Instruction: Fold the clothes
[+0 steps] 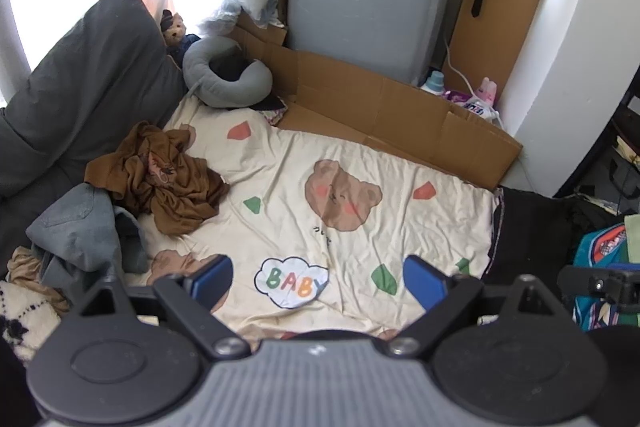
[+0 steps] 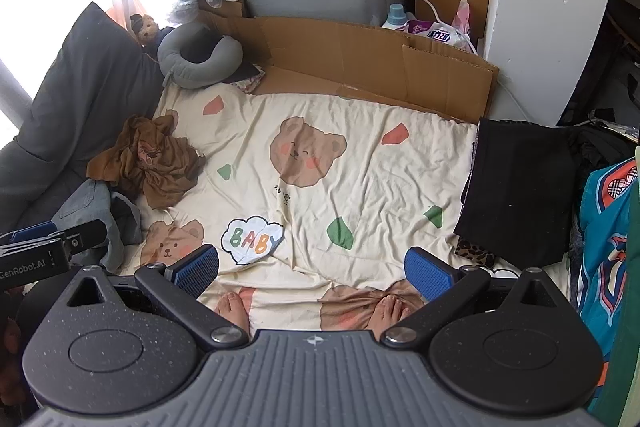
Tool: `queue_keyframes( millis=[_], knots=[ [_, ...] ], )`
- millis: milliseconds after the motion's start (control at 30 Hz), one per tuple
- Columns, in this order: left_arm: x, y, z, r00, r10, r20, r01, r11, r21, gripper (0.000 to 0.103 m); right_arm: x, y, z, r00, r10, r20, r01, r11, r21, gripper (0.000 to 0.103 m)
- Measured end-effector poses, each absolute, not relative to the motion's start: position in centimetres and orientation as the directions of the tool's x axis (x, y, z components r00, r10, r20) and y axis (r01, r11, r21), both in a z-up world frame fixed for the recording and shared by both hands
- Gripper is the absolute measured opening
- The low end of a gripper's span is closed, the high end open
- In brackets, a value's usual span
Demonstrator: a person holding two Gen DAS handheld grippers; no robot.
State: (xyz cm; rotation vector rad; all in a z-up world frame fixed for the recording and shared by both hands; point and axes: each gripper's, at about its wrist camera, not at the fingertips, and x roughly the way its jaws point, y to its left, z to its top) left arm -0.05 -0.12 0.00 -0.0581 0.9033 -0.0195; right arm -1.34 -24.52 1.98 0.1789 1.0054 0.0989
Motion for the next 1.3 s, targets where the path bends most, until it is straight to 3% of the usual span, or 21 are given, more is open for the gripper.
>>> queue_keyframes(
  millis=[1300],
  knots=[
    [0.0, -0.3, -0.4, 0.604, -0.043, -0.796, 0.002, 0.999, -0.053, 0.094, -1.1, -25.0, 1.9, 0.522, 0.182, -0.833, -0.006, 0.978, 0.210, 0.102]
  ],
)
